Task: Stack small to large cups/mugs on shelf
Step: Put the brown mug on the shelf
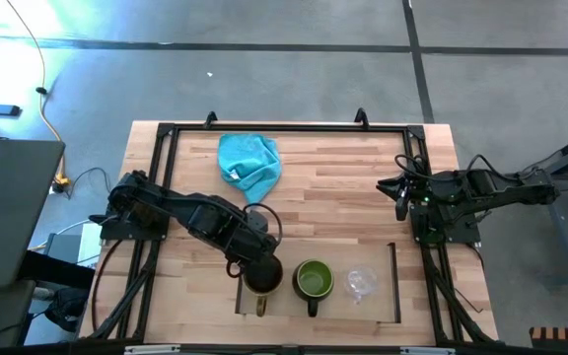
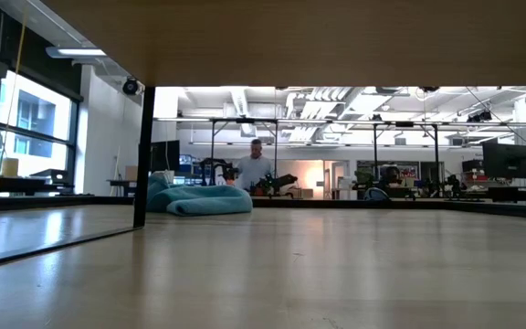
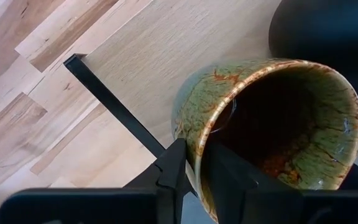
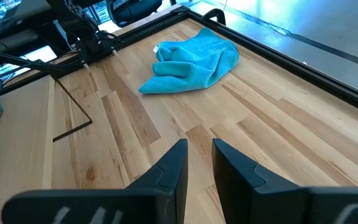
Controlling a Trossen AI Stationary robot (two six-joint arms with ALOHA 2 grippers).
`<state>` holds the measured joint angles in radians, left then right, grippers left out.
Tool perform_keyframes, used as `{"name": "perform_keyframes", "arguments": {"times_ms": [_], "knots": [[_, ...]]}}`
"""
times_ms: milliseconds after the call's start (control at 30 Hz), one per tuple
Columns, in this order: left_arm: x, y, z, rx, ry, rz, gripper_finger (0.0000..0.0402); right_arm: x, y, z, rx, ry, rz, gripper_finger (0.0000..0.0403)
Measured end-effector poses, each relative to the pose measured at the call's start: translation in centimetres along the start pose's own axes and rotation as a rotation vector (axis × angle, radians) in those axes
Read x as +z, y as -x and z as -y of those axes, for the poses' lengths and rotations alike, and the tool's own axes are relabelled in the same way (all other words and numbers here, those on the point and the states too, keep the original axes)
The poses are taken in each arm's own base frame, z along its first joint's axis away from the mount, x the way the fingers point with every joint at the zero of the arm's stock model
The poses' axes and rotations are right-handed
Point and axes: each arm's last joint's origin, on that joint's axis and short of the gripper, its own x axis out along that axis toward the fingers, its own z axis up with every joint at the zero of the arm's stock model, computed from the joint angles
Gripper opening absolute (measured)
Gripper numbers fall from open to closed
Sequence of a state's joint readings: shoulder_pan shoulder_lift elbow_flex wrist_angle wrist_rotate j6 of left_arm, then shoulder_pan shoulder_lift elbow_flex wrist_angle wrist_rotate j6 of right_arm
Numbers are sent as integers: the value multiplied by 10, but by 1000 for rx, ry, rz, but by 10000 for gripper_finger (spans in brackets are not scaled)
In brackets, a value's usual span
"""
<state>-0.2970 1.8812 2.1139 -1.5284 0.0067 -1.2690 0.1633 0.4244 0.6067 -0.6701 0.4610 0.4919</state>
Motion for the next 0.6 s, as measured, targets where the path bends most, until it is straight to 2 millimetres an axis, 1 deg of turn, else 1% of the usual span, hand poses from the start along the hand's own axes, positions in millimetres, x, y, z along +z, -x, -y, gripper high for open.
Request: {"name": "perform_keyframes", "arguments": {"times_ms": [600], "knots": [[0, -1, -2, 29, 21, 6, 51, 0, 0, 0, 0, 3, 0, 64]]}}
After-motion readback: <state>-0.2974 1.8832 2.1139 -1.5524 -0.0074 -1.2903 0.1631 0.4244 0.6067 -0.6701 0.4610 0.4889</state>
